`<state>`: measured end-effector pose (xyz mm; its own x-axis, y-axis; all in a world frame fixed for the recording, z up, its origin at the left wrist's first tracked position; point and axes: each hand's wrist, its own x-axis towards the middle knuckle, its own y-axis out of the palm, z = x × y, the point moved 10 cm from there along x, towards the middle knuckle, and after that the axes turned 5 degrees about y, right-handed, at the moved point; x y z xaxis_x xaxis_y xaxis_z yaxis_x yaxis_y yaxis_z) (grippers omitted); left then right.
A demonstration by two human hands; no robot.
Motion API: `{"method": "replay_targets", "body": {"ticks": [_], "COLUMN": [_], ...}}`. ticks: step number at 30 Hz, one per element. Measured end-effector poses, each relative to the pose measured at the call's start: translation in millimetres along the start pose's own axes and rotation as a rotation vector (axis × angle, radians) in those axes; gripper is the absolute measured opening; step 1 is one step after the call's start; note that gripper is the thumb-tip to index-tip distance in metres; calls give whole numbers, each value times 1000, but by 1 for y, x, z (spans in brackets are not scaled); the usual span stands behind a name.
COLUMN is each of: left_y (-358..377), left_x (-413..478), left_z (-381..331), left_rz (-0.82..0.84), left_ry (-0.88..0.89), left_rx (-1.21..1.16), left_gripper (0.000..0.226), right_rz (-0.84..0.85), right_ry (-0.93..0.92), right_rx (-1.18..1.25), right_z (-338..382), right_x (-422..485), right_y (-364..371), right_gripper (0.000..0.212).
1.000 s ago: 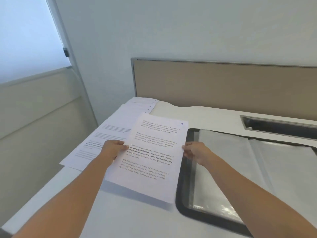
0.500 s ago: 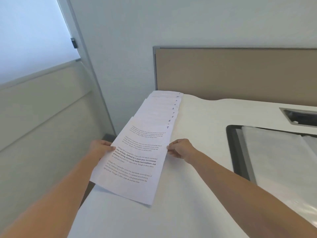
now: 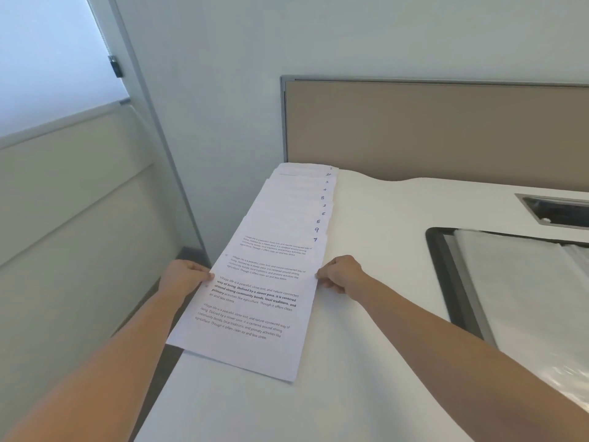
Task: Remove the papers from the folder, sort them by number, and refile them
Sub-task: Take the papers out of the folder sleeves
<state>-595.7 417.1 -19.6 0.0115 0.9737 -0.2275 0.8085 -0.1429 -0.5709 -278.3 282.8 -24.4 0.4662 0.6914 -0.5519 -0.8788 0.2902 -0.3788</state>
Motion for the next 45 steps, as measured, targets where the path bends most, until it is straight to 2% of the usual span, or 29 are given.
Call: {"method": "replay_targets", "body": {"ticks": [6, 11, 13, 15, 22, 24, 28, 34, 41, 45], "left_y": [-6, -4, 3, 12, 78, 104, 156, 229, 315, 361], "left_x": [1, -6, -11, -19, -57, -72, -106, -157, -226, -259], "left_z": [7, 1, -7, -19, -77, -92, -120, -156, -203, -215], "left_rz": [-106, -178, -193, -196, -95, -38, 61, 186, 258, 267], "left_ry": [-11, -2, 18, 61, 325, 380, 459, 558, 684, 700], "left_rx": [52, 89, 98, 122, 213, 197, 169, 180, 186, 226], "left_gripper": [6, 16, 12, 5, 3, 4, 10, 14, 21, 38], "right_rz": [-9, -28, -35, -48, -198, -288, -432, -557, -737, -766], "right_ry": [-21, -46, -51, -73, -248, -314, -427, -521, -460, -392], "right_rx": [-100, -94, -69, -54, -154, -256, -380, -370, -228, -228], "right_z": [2, 0, -1, -3, -7, -7, -15, -49, -125, -177], "right_x": [0, 4, 5, 6, 0, -7, -22, -37, -50, -58], "right_y": [2, 0, -2, -6, -43, -61, -100, -182, -314, -377], "right_gripper": [26, 27, 24, 20, 11, 6, 15, 15, 26, 30]}}
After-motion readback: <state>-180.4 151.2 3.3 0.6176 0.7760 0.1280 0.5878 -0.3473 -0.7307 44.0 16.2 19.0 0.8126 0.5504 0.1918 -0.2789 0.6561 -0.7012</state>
